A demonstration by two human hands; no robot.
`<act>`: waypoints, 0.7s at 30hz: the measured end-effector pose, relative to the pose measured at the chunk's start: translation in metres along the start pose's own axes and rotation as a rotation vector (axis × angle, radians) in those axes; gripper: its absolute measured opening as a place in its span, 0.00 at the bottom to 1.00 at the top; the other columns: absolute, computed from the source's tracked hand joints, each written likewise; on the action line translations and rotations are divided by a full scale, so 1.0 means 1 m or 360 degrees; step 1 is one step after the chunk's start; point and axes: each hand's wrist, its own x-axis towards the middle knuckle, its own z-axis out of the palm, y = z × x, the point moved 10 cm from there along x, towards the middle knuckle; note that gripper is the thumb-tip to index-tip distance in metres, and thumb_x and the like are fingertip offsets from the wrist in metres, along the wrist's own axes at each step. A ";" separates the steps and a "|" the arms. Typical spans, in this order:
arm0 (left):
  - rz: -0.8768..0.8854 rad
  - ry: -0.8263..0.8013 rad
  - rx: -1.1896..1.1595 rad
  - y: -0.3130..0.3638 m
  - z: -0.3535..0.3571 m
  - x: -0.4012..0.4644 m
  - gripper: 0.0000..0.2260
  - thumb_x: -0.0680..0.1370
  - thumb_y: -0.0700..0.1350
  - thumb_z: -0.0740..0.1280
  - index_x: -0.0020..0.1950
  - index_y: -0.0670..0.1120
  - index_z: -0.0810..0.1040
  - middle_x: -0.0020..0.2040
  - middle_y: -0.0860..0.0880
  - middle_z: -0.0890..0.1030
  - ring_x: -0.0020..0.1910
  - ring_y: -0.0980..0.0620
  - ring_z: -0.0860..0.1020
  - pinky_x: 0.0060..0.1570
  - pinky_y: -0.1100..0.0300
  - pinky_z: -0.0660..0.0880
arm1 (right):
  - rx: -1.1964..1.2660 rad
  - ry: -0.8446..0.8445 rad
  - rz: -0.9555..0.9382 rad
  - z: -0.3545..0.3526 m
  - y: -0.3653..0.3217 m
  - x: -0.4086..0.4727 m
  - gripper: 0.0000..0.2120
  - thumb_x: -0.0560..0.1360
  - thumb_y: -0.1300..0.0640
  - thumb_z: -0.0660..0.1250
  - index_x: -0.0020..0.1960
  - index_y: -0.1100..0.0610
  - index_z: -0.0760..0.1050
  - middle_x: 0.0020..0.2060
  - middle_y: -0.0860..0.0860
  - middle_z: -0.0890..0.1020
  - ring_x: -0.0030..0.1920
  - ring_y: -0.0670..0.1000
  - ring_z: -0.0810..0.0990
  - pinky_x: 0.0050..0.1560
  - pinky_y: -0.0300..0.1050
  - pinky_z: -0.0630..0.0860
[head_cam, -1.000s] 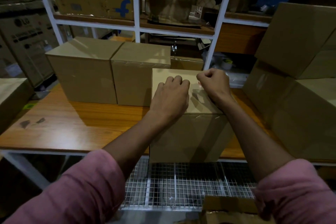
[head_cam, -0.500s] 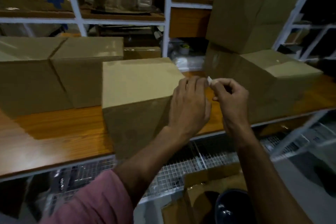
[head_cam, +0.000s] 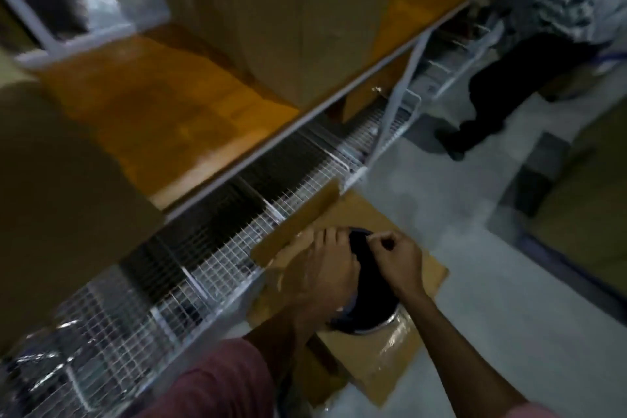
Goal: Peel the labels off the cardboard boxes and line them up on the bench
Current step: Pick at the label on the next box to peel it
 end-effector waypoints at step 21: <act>-0.0180 -0.0391 0.0130 -0.069 0.165 0.002 0.21 0.81 0.47 0.63 0.72 0.43 0.68 0.71 0.43 0.69 0.71 0.44 0.65 0.68 0.52 0.64 | -0.0416 -0.0323 0.0297 0.105 0.173 -0.002 0.11 0.76 0.64 0.67 0.55 0.59 0.85 0.49 0.56 0.87 0.53 0.58 0.85 0.57 0.51 0.81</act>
